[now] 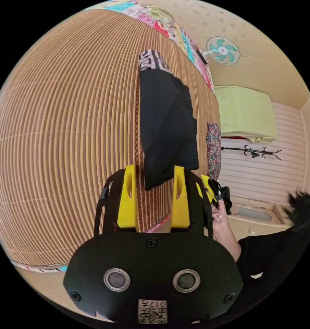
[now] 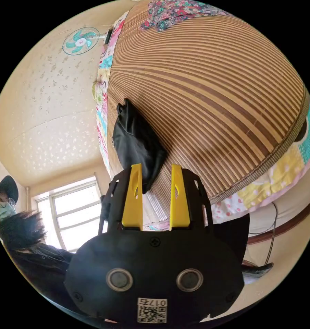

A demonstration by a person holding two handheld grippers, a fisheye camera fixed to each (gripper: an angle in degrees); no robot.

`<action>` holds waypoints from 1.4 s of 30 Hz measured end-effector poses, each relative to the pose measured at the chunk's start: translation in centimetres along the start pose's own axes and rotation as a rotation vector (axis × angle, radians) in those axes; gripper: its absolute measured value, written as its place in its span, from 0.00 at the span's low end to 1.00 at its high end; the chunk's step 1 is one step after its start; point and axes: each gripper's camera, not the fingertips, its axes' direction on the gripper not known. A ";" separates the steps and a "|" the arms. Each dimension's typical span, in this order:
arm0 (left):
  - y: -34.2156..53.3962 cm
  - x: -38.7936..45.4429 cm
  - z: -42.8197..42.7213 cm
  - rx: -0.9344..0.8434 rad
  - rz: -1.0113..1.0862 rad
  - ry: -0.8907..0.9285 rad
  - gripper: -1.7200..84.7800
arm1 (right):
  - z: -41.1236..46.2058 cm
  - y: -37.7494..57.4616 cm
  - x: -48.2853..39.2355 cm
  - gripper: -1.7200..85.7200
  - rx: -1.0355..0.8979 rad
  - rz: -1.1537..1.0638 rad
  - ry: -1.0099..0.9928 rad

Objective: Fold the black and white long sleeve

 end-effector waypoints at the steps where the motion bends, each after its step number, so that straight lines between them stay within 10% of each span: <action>1: -0.2 -0.1 1.1 -0.040 -0.027 0.022 0.11 | 0.5 0.2 0.4 0.18 -0.012 0.014 -0.038; 8: 6.1 8.5 2.6 -0.098 0.002 0.234 0.07 | 7.8 0.2 4.8 0.28 -0.077 0.225 -0.576; 11: 8.8 13.3 2.5 -0.140 0.088 0.165 0.07 | 10.6 -2.2 2.9 0.14 -0.150 0.157 -0.709; 19: 13.4 20.6 -1.5 -0.094 0.338 0.045 0.09 | 2.4 -5.6 -5.1 0.04 -0.134 -0.337 -0.587; 29: 21.7 10.8 -14.3 0.229 0.056 -0.321 0.12 | -12.8 3.7 7.2 0.09 0.296 0.373 0.309; 38: 28.9 -2.8 -35.0 0.790 -0.342 -0.647 0.15 | 3.9 13.6 3.4 0.10 0.091 0.173 0.294; 42: 25.8 -12.8 -36.7 0.687 -0.531 -0.568 0.15 | 12.6 16.7 0.8 0.10 0.023 0.057 0.158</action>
